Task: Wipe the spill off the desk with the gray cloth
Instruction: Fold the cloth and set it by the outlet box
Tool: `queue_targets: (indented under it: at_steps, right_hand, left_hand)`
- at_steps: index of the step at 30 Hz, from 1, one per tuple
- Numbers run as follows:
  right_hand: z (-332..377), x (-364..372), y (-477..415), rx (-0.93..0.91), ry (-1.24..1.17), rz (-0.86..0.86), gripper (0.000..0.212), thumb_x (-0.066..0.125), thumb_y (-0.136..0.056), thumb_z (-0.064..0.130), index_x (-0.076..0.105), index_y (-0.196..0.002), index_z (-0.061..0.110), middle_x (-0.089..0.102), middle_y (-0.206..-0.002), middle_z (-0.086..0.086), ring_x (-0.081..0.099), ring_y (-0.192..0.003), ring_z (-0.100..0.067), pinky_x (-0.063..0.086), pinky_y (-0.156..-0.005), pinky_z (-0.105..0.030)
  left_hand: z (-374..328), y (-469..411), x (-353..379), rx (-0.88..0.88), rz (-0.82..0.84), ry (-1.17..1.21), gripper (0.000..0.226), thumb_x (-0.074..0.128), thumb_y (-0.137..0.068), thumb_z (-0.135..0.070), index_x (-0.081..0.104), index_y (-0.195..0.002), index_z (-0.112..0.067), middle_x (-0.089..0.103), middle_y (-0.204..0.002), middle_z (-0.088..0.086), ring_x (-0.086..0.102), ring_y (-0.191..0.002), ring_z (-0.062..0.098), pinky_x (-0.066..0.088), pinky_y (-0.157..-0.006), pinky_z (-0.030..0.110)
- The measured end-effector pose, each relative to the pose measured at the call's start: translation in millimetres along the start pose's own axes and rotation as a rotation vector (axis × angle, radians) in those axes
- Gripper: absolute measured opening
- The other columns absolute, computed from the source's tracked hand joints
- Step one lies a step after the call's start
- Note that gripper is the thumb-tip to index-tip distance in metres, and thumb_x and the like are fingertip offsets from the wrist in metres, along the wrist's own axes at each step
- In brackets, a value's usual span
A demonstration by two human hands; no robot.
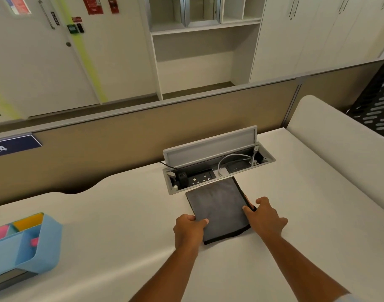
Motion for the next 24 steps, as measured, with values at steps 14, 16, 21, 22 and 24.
queue_targets:
  at_steps: [14,16,21,22,24]
  right_hand:
    - [68,-10,97,-0.354,0.216,-0.205,0.045,0.086,-0.077,0.038,0.07,-0.11,0.012,0.063,-0.102,-0.015,0.06,-0.09,-0.034,0.045,-0.077,-0.046]
    - [88,2,124,-0.415,0.242,-0.199,0.047,0.09,-0.07,0.038,0.071,-0.105,0.014,0.062,-0.1,-0.014,0.059,-0.089,-0.036,0.044,-0.075,-0.046]
    - [145,49,193,-0.525,0.298,-0.017,0.058,0.067,-0.083,0.061,0.06,-0.132,0.03,0.057,-0.133,0.001,0.057,-0.12,-0.024,0.045,-0.097,-0.046]
    - [158,60,207,-0.559,0.312,0.036,0.062,0.059,-0.087,0.065,0.052,-0.141,0.034,0.05,-0.146,0.005,0.052,-0.13,-0.021,0.043,-0.105,-0.046]
    - [185,79,236,-0.634,0.287,0.119,0.063,0.051,-0.092,0.066,0.042,-0.148,0.037,0.041,-0.155,0.009,0.045,-0.139,-0.017,0.038,-0.112,-0.045]
  left_hand:
    - [24,27,-70,0.09,0.094,-0.145,0.025,0.079,-0.078,-0.043,0.073,-0.092,-0.023,0.075,-0.094,-0.005,0.072,-0.089,0.015,0.063,-0.083,0.034]
    - [33,33,-94,0.098,0.094,-0.11,0.022,0.077,-0.076,-0.041,0.075,-0.085,-0.021,0.077,-0.087,-0.005,0.074,-0.083,0.013,0.063,-0.081,0.033]
    - [69,43,-183,0.064,-0.025,-0.001,0.016,0.071,-0.071,-0.036,0.075,-0.074,-0.021,0.078,-0.083,-0.008,0.073,-0.078,0.01,0.064,-0.077,0.035]
    - [79,44,-203,0.062,-0.057,0.018,0.013,0.071,-0.073,-0.034,0.074,-0.073,-0.022,0.077,-0.081,-0.007,0.072,-0.076,0.011,0.064,-0.075,0.036]
    - [97,45,-246,0.069,-0.133,0.036,0.011,0.073,-0.077,-0.031,0.075,-0.075,-0.021,0.076,-0.078,-0.006,0.07,-0.074,0.01,0.065,-0.075,0.036]
Point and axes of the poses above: each hand's wrist, its own y-axis away from the middle knuckle, its own x-axis out of the palm, z = x × y, the point moved 9 cm from there along -y, towards the middle knuckle
